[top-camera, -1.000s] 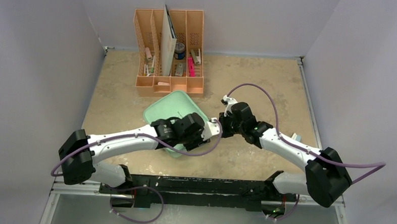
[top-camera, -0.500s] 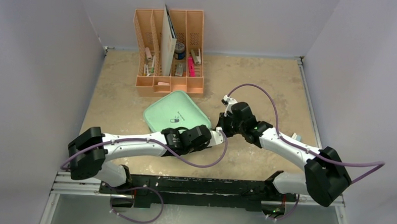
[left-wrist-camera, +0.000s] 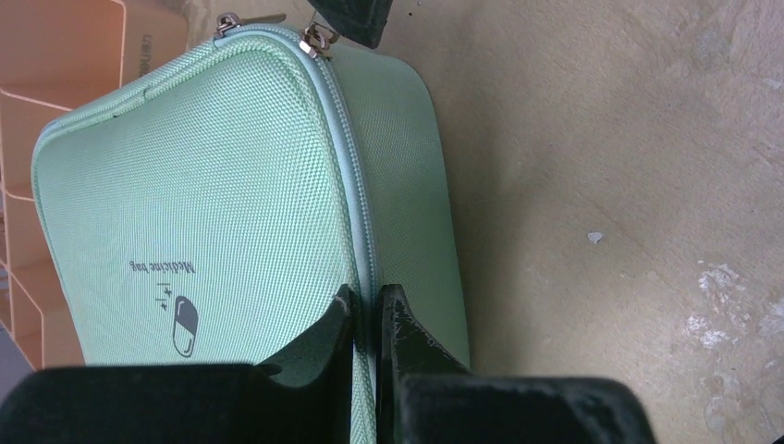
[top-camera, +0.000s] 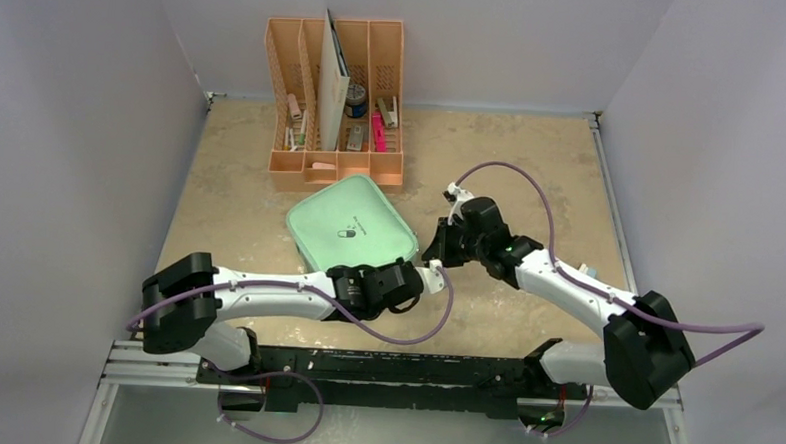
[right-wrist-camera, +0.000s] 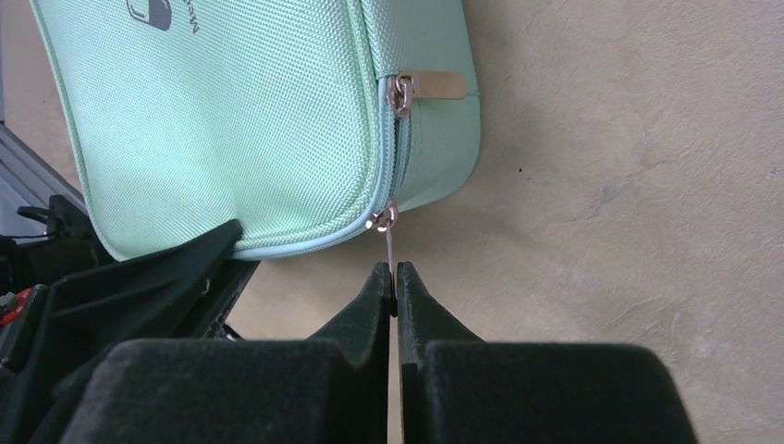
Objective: Organize the medicine kit
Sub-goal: Zip the medicine box at the center of the board.
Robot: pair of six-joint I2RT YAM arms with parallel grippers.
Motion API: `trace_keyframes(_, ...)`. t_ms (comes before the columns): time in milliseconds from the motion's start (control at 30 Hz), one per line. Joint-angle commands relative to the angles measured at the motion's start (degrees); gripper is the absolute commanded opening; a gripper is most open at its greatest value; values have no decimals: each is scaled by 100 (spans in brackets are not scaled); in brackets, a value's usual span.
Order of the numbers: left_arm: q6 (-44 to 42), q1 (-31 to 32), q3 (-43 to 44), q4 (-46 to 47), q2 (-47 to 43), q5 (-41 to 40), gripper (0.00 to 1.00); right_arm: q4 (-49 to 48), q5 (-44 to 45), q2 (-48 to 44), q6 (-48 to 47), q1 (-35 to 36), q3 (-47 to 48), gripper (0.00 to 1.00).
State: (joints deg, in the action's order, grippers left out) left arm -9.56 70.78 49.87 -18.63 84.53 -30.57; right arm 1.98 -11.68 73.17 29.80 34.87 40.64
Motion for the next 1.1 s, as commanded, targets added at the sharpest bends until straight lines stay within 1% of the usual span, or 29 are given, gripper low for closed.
trace_keyframes(0, 292, 104, -334, -615, -78, 6, 0, 166, 563, -16, -331, -315, 440, 0)
trace_keyframes(167, 457, 150, -577, -322, -289, 423, 0, -9, 608, 201, -895, -356, 722, 0)
trace_keyframes(367, 509, 248, -544, -461, -186, 371, 0, -182, 588, 467, -979, -388, 903, 0)
trace_keyframes(567, 555, 385, -588, -551, -191, 315, 0, -438, 504, 884, -932, -574, 1133, 0)
trace_keyframes(767, 558, 495, -610, -547, -196, 249, 0, -529, 562, 991, -1032, -731, 1278, 0)
trace_keyframes(1067, 472, 608, -610, -553, -115, 306, 0, -881, 95, 1358, -1542, -848, 1486, 0)
